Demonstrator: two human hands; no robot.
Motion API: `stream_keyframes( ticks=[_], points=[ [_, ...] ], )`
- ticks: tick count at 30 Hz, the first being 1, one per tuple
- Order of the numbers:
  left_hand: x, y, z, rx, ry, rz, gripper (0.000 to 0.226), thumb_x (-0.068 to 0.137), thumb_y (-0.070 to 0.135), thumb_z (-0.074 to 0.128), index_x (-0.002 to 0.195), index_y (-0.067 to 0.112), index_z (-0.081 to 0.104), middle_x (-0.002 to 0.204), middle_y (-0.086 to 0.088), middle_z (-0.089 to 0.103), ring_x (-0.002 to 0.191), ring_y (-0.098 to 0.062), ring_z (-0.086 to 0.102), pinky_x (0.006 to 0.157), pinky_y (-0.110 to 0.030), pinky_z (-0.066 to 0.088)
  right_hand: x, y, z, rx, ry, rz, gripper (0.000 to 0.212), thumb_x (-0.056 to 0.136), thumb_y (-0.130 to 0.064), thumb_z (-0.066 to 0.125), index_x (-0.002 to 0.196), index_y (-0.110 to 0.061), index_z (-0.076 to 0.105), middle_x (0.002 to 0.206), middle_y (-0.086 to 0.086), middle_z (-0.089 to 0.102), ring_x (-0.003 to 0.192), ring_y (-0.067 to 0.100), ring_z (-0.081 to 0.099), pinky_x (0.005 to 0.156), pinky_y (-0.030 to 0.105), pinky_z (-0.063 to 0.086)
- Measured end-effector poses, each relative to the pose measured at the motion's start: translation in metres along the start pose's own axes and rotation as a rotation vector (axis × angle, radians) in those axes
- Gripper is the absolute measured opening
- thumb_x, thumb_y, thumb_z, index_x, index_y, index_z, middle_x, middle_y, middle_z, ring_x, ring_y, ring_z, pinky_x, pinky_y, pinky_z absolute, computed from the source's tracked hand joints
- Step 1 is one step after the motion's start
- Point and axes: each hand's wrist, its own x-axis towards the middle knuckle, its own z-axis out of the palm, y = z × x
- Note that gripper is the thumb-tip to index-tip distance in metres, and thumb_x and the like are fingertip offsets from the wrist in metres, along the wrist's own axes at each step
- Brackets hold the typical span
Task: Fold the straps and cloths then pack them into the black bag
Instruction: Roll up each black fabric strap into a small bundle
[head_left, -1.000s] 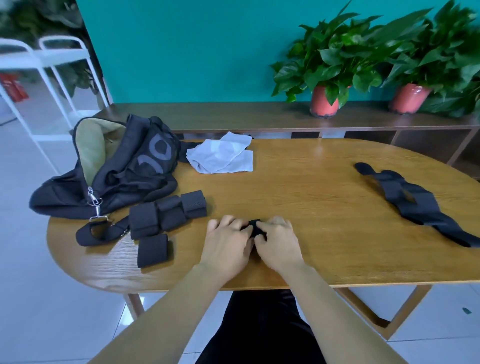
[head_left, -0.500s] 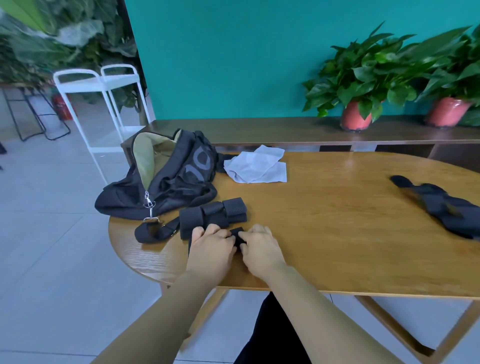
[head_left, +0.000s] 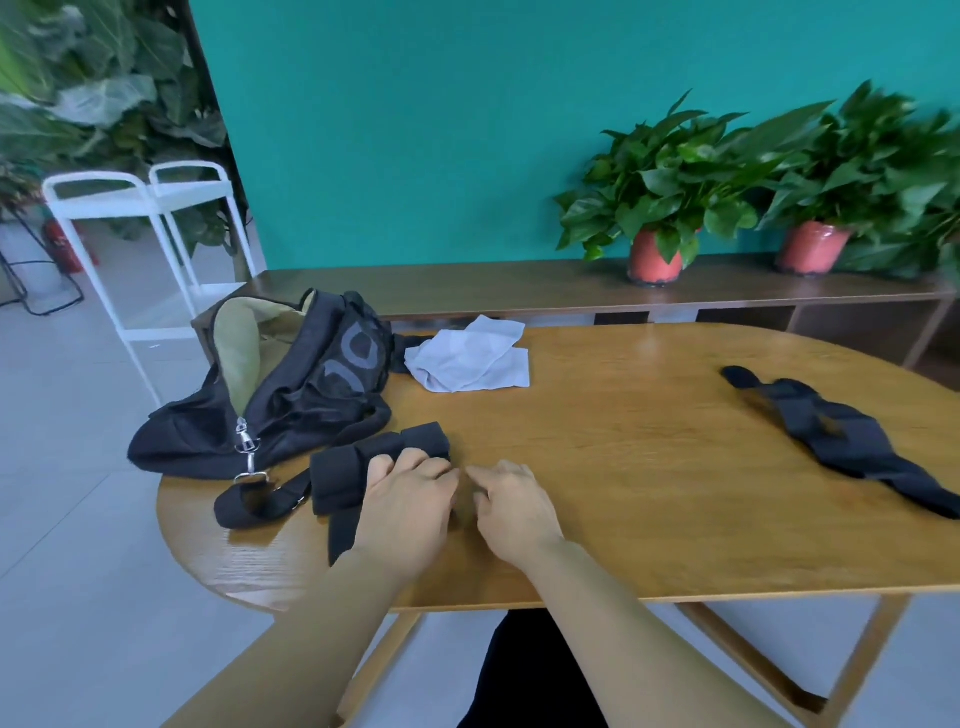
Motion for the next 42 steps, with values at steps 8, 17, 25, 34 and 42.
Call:
stream_keyframes(
  ticks=[8,17,25,34,42],
  points=[
    [0.051,0.078,0.002,0.008,-0.127,0.149,0.007,0.075,0.024,0.073,0.074,0.029,0.067,0.076,0.017,0.063,0.084,-0.011,0.053,0.064,-0.033,0.007,-0.009,0.071,-0.057,-0.025,0.105,0.188,0.042,0.095,-0.013,0.04,0.135,-0.02,0.051,0.134,0.011,0.047,0.128,0.027,0.036,0.101,0.033,0.038],
    [0.102,0.176,0.012,-0.161,-0.146,0.31,0.025,0.099,0.031,0.039,0.115,0.026,0.059,0.119,0.013,0.06,0.118,-0.016,0.039,0.078,-0.035,0.017,-0.021,0.172,-0.118,-0.133,0.253,0.394,0.038,0.096,-0.016,0.043,0.132,-0.016,0.054,0.131,0.01,0.049,0.121,0.027,0.04,0.098,0.035,0.038],
    [0.122,0.218,0.026,-0.207,-0.241,0.371,0.029,0.101,0.031,0.035,0.119,0.026,0.057,0.127,0.015,0.053,0.122,-0.013,0.035,0.086,-0.034,0.014,-0.026,0.27,-0.181,-0.337,0.255,0.798,0.037,0.095,-0.02,0.039,0.129,-0.023,0.052,0.134,0.012,0.043,0.126,0.032,0.034,0.106,0.041,0.027],
    [0.124,0.229,0.039,-0.249,-0.315,0.349,0.033,0.103,0.029,0.033,0.128,0.027,0.055,0.139,0.014,0.047,0.131,-0.013,0.033,0.1,-0.035,0.012,-0.018,0.284,-0.167,-0.271,-0.092,1.003,0.045,0.094,-0.025,0.024,0.135,-0.031,0.041,0.145,0.009,0.027,0.134,0.035,0.023,0.107,0.053,0.015],
    [0.12,0.215,0.03,-0.28,-0.275,0.319,0.031,0.102,0.027,0.035,0.122,0.029,0.058,0.134,0.016,0.05,0.127,-0.012,0.035,0.098,-0.033,0.013,0.002,0.201,-0.118,-0.276,-0.114,0.947,0.045,0.093,-0.03,0.025,0.134,-0.024,0.044,0.14,0.011,0.028,0.125,0.039,0.027,0.105,0.054,0.018]
  ],
)
